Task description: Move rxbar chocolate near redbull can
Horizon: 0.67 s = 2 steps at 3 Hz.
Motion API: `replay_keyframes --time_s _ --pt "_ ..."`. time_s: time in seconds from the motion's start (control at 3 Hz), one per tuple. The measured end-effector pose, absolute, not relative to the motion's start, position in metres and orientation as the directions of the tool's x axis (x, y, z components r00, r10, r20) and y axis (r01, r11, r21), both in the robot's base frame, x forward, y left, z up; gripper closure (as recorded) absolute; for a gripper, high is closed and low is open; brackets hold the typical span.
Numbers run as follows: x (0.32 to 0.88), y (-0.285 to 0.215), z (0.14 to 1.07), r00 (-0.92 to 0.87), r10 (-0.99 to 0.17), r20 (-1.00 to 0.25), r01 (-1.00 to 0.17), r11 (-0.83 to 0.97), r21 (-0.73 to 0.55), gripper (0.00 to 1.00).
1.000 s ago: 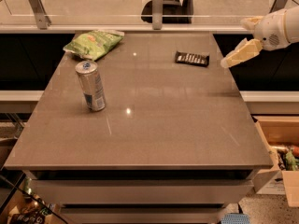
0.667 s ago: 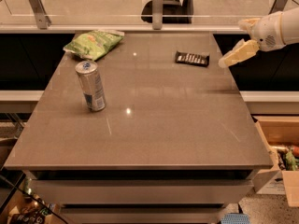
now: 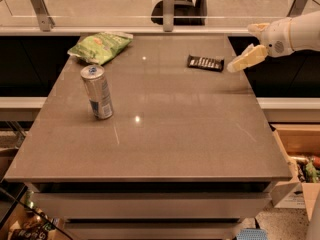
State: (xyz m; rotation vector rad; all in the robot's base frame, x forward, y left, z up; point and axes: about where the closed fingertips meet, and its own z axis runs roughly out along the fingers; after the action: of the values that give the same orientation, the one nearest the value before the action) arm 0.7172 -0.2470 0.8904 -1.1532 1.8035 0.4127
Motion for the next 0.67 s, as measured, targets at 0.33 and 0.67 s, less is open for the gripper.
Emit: replay_keyframes --time_s 0.33,0.67 --pt "0.725 -0.247 0.883 -0.139 -0.525 -0.84 -0.843 0.508 -0.178 0.0" --pt "0.73 -0.247 0.873 -0.153 -0.522 -0.839 -0.843 0.512 -0.164 0.0"
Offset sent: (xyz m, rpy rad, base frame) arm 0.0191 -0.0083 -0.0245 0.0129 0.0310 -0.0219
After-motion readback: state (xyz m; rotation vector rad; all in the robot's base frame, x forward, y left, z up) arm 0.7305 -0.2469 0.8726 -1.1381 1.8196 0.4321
